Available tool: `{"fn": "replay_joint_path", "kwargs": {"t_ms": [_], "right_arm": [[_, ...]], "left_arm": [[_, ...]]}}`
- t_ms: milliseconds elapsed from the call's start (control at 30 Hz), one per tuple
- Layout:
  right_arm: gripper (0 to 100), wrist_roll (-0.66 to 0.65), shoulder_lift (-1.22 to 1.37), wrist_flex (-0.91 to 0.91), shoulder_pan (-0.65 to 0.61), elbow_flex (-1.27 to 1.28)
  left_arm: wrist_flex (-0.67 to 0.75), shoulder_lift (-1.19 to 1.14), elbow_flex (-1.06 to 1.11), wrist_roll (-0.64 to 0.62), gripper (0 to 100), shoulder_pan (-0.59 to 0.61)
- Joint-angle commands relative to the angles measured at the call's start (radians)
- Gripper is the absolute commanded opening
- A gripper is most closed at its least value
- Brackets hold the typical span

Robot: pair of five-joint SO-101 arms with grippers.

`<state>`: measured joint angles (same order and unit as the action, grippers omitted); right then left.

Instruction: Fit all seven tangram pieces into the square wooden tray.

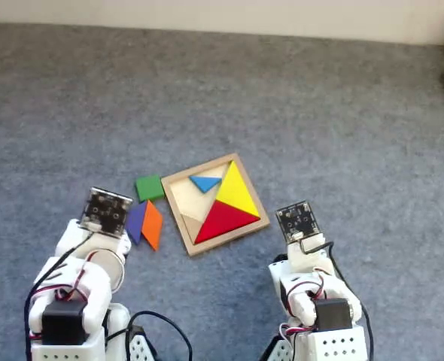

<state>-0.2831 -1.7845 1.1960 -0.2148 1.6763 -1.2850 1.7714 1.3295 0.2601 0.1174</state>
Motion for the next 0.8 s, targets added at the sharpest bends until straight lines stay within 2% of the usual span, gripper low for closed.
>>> {"fn": "replay_joint_path", "kwargs": {"t_ms": [0, 100, 267, 433, 500, 567, 767], "right_arm": [[0.5, 0.002, 0.010, 0.007, 0.007, 0.139], [0.5, 0.002, 0.010, 0.007, 0.007, 0.139], [0.5, 0.002, 0.010, 0.007, 0.007, 0.139], [0.5, 0.002, 0.010, 0.007, 0.007, 0.139], [0.5, 0.002, 0.010, 0.007, 0.007, 0.139], [0.5, 0.002, 0.010, 0.007, 0.007, 0.139], [0.5, 0.002, 0.010, 0.007, 0.007, 0.139]], "left_arm": [[0.015, 0.001, -0.081, 0.061, 1, 0.010], [0.018, -0.147, -0.136, 0.063, 1, 0.015], [0.049, -0.552, -0.314, 0.063, 2, 0.007], [0.052, -0.920, -0.487, 0.064, 22, 0.008], [0.052, -1.043, -0.555, 0.066, 26, 0.012], [0.052, -1.152, -0.633, 0.072, 26, 0.013], [0.044, -1.402, -0.843, 0.219, 26, 0.007]]}}
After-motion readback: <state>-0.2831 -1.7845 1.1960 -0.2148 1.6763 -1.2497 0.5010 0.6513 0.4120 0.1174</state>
